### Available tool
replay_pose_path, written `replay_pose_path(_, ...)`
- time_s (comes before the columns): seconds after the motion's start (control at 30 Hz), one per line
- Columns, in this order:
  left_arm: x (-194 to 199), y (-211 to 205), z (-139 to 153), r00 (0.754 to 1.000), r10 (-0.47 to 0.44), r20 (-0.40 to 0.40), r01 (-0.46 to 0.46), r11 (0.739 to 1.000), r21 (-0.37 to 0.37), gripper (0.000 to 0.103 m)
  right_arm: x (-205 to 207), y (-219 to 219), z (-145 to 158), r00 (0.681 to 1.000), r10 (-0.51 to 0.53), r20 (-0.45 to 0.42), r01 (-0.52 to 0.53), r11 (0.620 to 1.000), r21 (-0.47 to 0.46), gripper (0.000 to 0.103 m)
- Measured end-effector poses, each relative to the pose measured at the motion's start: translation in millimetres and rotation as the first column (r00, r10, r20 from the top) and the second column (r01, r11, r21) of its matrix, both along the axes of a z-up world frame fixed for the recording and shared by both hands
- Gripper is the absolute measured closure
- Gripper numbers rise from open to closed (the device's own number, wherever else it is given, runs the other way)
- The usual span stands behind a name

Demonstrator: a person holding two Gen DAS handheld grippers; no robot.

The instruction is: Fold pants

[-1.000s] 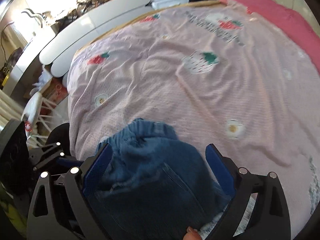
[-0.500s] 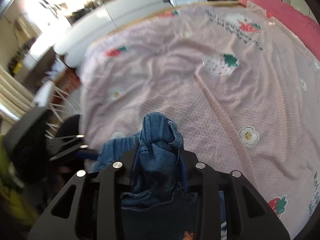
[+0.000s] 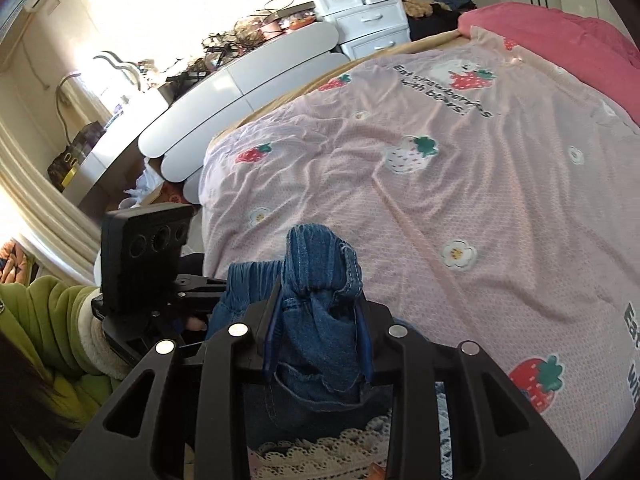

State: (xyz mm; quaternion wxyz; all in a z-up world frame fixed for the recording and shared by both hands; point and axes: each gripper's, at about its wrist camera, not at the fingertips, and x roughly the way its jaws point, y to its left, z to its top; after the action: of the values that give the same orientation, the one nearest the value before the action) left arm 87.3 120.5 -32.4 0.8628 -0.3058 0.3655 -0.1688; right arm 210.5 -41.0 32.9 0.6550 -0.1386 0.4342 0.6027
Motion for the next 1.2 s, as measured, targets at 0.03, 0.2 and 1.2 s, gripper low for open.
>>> replay_pose_path(0.03,1.1,-1.9,2.4,1.0,-0.001,0.008,0.0,1.0,0.008,0.06,1.2,-2.7,-0.1,1.0,-0.006,0.001,0.006,1.0,-0.002,0.074)
replay_pose_path(0.2,-11.0,-25.0,25.5,0.996,0.002,0.086,-0.013,0.991,0.13,0.067,6.0,-18.0,4.5,1.0,-0.027,0.001,0.027,0.999,0.032,0.074)
replay_pose_path(1.2,-33.6,-199.1,34.3,0.895,-0.434,0.104,0.366,0.847,0.386,0.051,-16.3,-212.9,-0.3,0.95,-0.31,0.034,0.303,0.943,0.139,0.028)
